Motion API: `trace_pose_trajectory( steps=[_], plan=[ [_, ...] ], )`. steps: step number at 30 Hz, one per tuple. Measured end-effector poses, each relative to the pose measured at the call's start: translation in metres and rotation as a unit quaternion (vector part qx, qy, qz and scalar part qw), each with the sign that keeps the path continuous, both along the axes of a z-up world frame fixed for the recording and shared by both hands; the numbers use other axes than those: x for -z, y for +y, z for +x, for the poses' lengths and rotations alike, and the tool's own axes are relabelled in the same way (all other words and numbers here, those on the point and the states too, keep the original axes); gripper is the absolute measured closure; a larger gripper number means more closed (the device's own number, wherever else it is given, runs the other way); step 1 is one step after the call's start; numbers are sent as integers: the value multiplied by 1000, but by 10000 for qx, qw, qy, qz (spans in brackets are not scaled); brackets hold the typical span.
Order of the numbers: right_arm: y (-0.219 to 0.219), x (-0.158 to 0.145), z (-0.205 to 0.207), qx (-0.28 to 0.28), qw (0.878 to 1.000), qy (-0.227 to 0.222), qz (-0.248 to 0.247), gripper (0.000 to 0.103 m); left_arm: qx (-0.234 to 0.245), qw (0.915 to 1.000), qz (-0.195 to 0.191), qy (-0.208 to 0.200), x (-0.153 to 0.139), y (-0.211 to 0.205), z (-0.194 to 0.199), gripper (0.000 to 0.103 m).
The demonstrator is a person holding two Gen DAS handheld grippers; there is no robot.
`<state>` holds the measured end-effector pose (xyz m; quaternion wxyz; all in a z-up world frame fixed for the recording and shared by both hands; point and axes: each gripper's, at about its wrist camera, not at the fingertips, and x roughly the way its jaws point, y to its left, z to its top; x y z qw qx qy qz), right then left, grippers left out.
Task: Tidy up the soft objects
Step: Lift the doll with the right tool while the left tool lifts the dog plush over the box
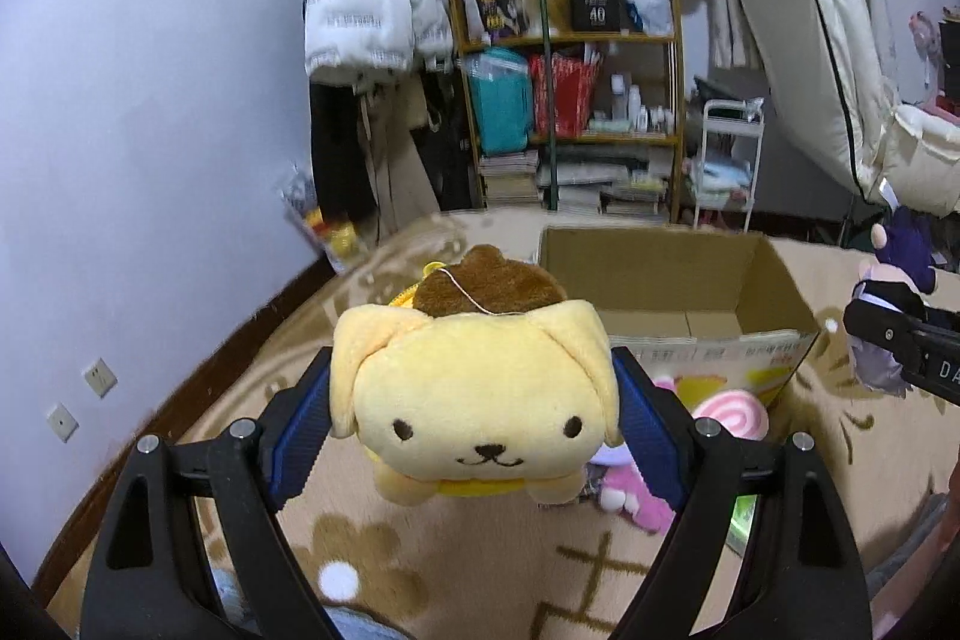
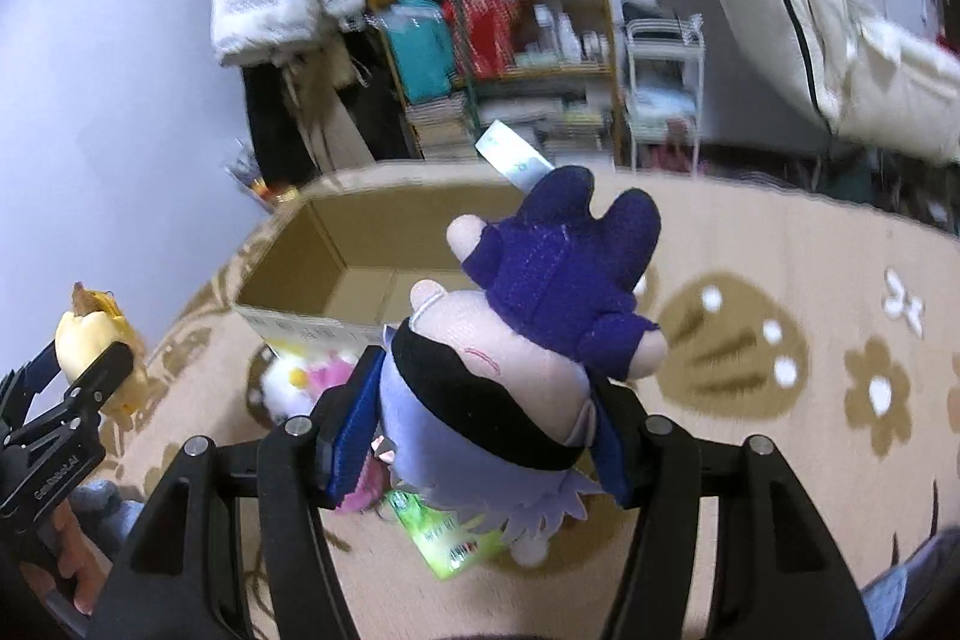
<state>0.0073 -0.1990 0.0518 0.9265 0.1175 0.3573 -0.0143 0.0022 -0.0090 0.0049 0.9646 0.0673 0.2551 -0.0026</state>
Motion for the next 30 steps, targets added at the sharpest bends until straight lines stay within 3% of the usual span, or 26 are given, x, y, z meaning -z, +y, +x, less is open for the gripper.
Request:
trace_pose_trajectory(
  steps=[7, 14, 23, 30],
  plan=[
    [10, -28, 0, -71, 9970, -743, -182, 38, 156, 9962, 320, -798, -31, -11, -11, 17],
    [16, -57, 8, -77, 9908, -1278, -429, 38, 290, 9917, 203, -1235, -62, -19, -9, 17],
    [16, -82, 36, -102, 9836, -1692, -613, 38, 313, 9893, 10, -1425, -102, -22, 30, 17],
    [10, -100, 54, -12, 9750, -2073, -803, 38, 323, 9878, -141, -1517, -106, -27, 60, 17]
  ],
)
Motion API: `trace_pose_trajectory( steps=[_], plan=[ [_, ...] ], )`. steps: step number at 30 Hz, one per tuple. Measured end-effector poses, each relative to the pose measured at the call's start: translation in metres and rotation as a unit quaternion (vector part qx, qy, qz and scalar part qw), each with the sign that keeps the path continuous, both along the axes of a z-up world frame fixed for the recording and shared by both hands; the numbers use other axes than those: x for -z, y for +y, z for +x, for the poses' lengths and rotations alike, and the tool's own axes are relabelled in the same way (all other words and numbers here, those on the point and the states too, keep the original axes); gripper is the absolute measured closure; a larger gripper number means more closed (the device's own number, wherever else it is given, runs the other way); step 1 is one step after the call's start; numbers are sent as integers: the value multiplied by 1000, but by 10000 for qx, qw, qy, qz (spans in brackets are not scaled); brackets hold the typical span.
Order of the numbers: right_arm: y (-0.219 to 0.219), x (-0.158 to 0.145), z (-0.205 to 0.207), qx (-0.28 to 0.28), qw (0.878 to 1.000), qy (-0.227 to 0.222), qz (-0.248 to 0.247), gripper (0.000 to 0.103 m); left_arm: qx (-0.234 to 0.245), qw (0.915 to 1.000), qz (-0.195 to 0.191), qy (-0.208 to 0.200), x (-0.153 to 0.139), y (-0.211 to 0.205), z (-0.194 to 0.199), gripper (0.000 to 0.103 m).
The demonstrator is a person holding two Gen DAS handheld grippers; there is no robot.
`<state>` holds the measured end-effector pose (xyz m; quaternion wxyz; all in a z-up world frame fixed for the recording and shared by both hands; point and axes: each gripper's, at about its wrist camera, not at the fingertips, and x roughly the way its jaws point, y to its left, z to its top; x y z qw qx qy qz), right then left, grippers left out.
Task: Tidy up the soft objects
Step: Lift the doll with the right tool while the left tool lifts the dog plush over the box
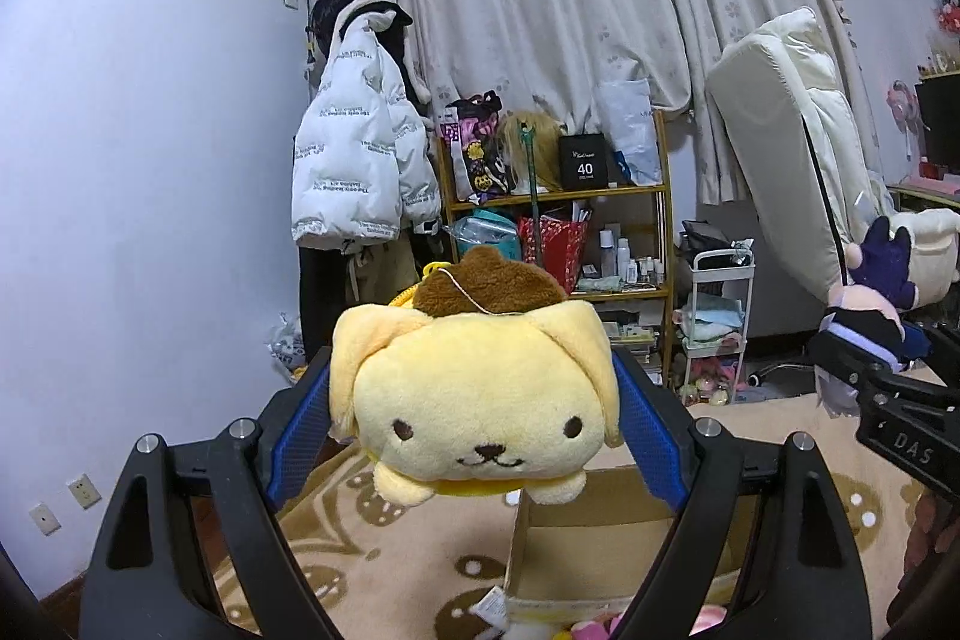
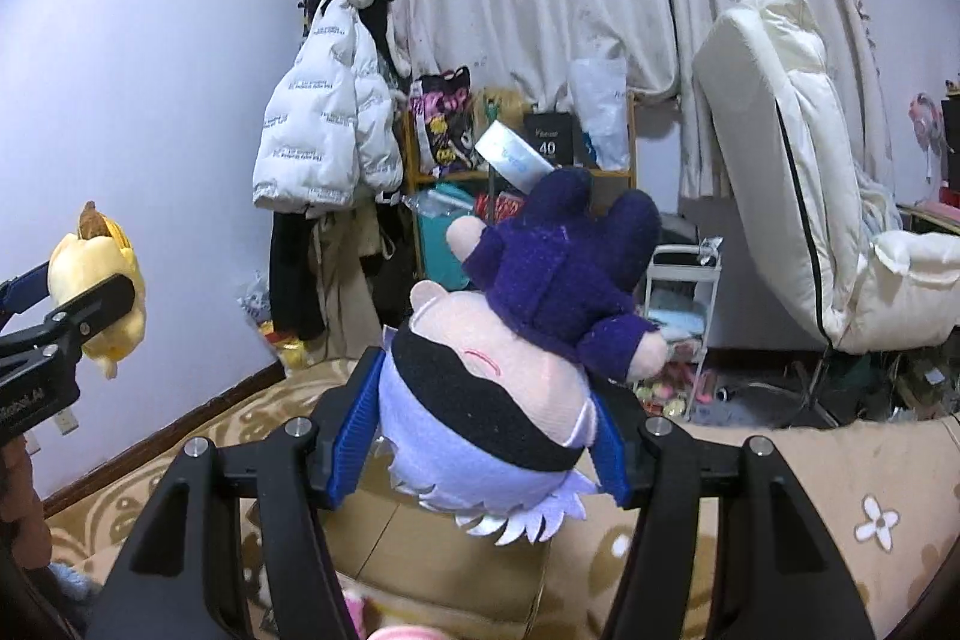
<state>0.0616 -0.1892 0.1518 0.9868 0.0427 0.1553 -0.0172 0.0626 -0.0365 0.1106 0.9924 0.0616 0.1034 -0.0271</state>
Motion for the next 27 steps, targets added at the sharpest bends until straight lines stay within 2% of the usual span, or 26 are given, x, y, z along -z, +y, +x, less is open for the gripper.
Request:
trace_pose_trajectory(
  steps=[6, 16, 20, 27],
  plan=[
    [-6, 8, 10, 36, 9999, -49, 85, 38, -25, 10000, -24, 77, 22, -2, 16, 17],
    [-7, 46, 26, -28, 9994, 319, 95, 38, 74, 9974, -140, 697, 71, -3, 53, 17],
    [-8, 56, 34, -69, 9991, 397, 88, 38, 133, 9967, -34, 806, 84, -10, 66, 17],
    [-11, 72, 46, -148, 9975, 676, 135, 38, 291, 9930, -151, 1139, 107, -16, 80, 17]
  ],
)
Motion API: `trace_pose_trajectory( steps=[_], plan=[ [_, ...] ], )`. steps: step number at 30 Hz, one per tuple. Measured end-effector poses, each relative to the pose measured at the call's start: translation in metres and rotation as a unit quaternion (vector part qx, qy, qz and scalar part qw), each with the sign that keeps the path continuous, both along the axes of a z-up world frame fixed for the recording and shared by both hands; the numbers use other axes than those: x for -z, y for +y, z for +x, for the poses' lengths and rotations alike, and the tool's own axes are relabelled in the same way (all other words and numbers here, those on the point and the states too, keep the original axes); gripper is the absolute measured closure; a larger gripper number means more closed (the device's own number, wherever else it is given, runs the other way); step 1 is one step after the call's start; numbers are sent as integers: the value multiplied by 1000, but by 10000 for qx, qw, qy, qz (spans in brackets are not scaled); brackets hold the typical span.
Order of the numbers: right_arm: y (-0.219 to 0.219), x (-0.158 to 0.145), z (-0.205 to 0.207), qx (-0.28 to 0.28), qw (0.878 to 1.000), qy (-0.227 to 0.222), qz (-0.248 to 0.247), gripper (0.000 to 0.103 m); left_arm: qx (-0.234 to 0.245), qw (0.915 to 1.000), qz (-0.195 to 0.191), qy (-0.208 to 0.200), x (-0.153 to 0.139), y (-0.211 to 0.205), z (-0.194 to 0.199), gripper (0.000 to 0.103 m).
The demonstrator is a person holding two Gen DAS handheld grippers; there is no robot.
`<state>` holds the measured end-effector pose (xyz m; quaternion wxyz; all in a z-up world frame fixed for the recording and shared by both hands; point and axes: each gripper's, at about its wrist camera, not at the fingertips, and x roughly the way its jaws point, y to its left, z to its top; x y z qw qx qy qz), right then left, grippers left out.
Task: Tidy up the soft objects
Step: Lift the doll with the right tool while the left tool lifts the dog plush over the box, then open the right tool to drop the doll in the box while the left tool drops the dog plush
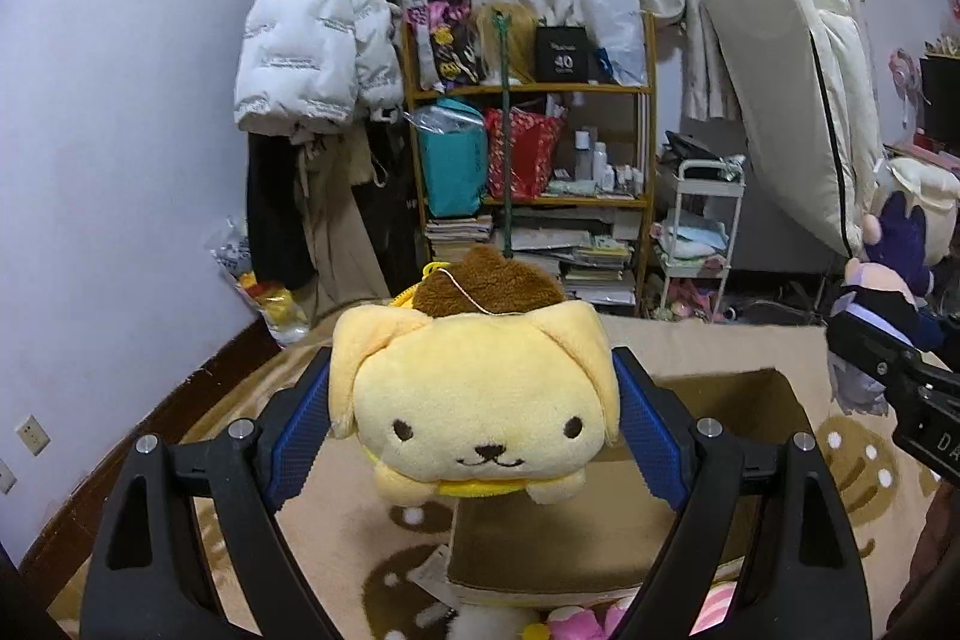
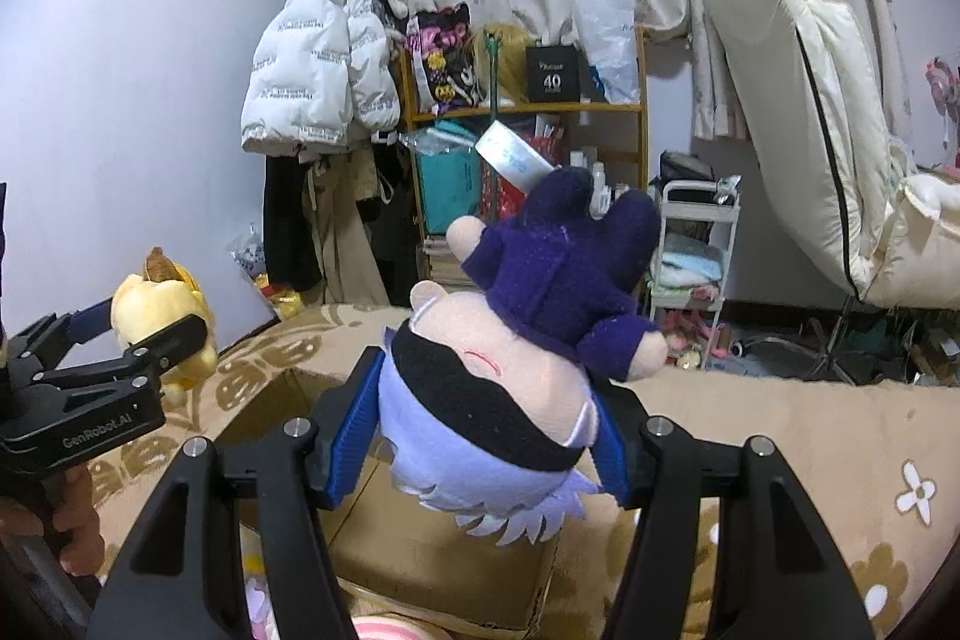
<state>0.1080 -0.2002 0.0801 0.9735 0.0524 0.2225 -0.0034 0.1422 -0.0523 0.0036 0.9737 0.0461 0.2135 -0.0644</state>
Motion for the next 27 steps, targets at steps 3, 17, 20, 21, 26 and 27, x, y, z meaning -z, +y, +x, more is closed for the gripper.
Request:
trace_pose_trajectory(
  steps=[3, 17, 20, 21, 26, 27],
  plan=[
    [-3, 10, 7, -44, 9998, 158, 87, 38, 64, 9999, 109, 115, 9, -6, 5, 17],
    [-2, 63, 29, -292, 9930, 1061, 419, 37, 189, 9956, 253, 883, 54, -15, 21, 15],
    [-1, 68, 29, -305, 9933, 1072, 318, 37, 212, 9956, 293, 868, 53, -16, 20, 14],
    [-1, 68, 29, -331, 9931, 1077, 330, 37, 220, 9956, 288, 867, 52, -17, 20, 14],
    [0, 72, 30, -349, 9922, 1144, 338, 36, 356, 9949, 285, 896, 52, -19, 18, 14],
    [0, 73, 31, -351, 9919, 1163, 359, 36, 384, 9948, 282, 902, 52, -20, 18, 14]
  ],
)
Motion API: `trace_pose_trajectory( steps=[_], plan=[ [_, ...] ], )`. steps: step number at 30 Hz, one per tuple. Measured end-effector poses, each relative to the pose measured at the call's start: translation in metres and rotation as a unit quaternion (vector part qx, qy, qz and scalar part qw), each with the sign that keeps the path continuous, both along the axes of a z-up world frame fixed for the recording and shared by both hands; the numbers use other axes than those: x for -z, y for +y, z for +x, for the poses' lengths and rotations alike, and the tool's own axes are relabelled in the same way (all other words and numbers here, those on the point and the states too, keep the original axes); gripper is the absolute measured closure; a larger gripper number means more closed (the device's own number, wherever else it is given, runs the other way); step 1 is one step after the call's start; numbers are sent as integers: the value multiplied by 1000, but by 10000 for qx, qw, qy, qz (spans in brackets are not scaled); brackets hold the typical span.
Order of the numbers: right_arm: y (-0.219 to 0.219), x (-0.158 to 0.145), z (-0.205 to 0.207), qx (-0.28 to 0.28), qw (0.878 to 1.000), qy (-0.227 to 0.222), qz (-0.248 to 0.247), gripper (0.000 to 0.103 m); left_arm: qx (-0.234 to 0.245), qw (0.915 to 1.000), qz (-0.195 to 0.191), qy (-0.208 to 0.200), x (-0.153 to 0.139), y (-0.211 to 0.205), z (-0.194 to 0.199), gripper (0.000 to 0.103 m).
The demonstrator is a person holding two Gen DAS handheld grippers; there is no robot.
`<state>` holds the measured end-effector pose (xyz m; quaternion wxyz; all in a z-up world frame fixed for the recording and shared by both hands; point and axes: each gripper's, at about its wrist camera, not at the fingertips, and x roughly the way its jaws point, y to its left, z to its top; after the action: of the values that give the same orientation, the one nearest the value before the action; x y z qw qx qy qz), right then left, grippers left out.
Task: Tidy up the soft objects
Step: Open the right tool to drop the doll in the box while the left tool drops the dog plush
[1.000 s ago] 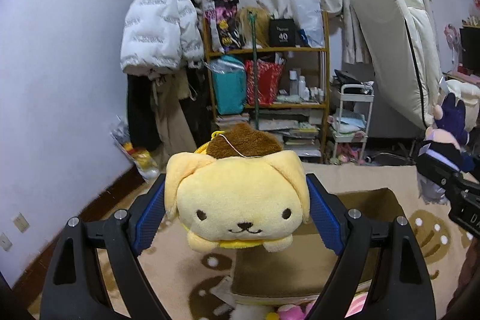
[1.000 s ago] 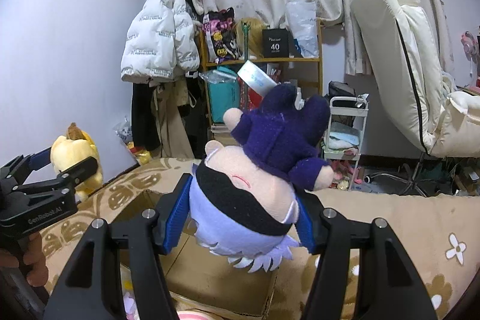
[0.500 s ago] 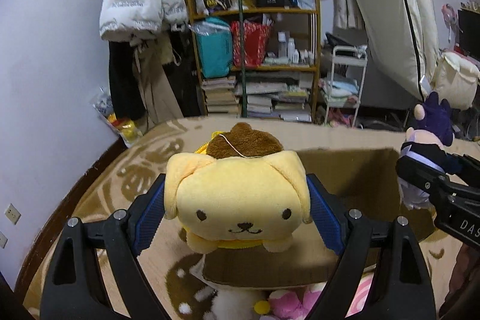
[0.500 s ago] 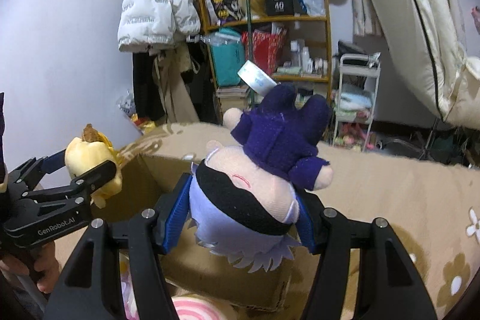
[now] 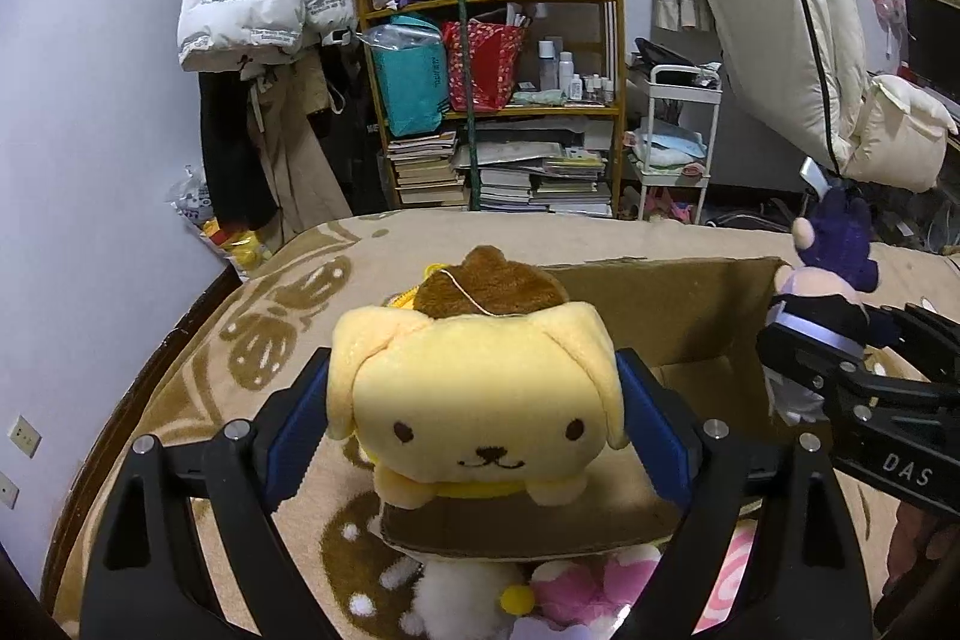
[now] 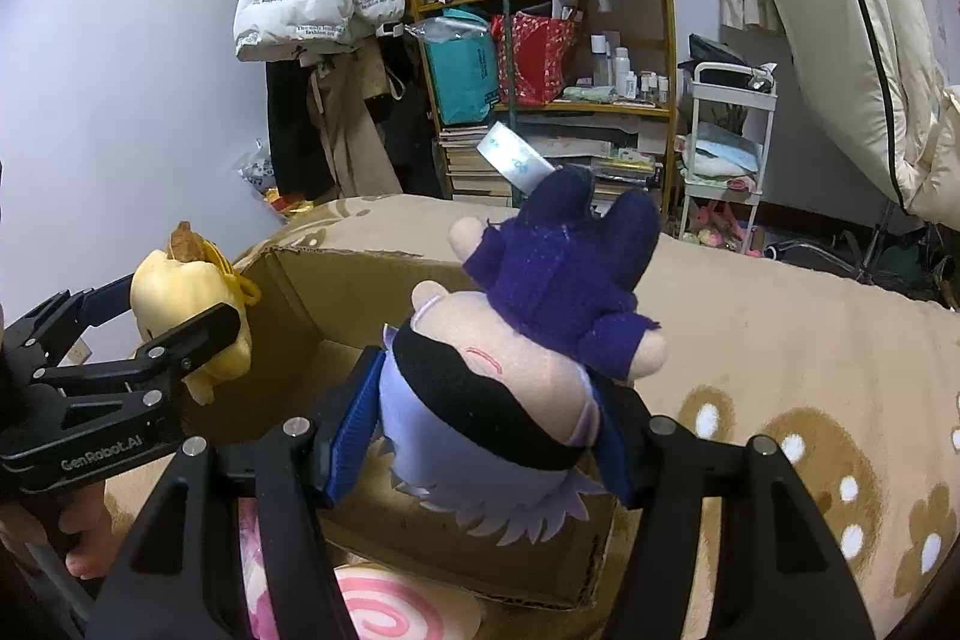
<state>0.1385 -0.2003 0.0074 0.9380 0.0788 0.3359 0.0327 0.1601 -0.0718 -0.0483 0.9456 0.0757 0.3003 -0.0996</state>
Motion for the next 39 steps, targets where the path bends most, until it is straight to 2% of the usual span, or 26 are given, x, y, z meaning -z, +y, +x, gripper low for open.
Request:
trace_pose_trajectory(
  steps=[6, 11, 15, 20, 22, 24, 28, 32, 39],
  plan=[
    [-3, 0, 4, 17, 10000, 23, 64, 36, 86, 9999, 80, 43, 3, -4, -1, 13],
    [-2, 2, 5, 1, 9999, 104, 55, 35, 67, 9998, -57, 181, 3, 0, 3, 12],
    [-3, 1, 4, 19, 9999, 92, 59, 27, 71, 9996, -131, 234, 1, 3, 3, 10],
    [0, 0, 2, -8, 9999, 98, -130, 24, 51, 9998, -24, 171, -3, 2, 0, 9],
    [0, -1, 1, -23, 9999, 98, -113, 21, 60, 9999, 52, 109, -5, 1, -3, 8],
    [1, -2, -1, 3, 9999, 68, -144, 13, 66, 9999, 99, 64, -7, 0, -6, 6],
    [0, -6, -6, 43, 9999, 35, -154, 12, 54, 10000, 9, -18, -14, 3, -10, 2],
    [-1, -10, -11, 64, 9998, -29, -167, 3, 3, 10000, 16, -71, -20, 6, -14, 2],
    [-2, -19, -26, 187, 9997, -161, -60, 0, -53, 9999, 74, -126, -34, 16, -27, 2]
  ],
)
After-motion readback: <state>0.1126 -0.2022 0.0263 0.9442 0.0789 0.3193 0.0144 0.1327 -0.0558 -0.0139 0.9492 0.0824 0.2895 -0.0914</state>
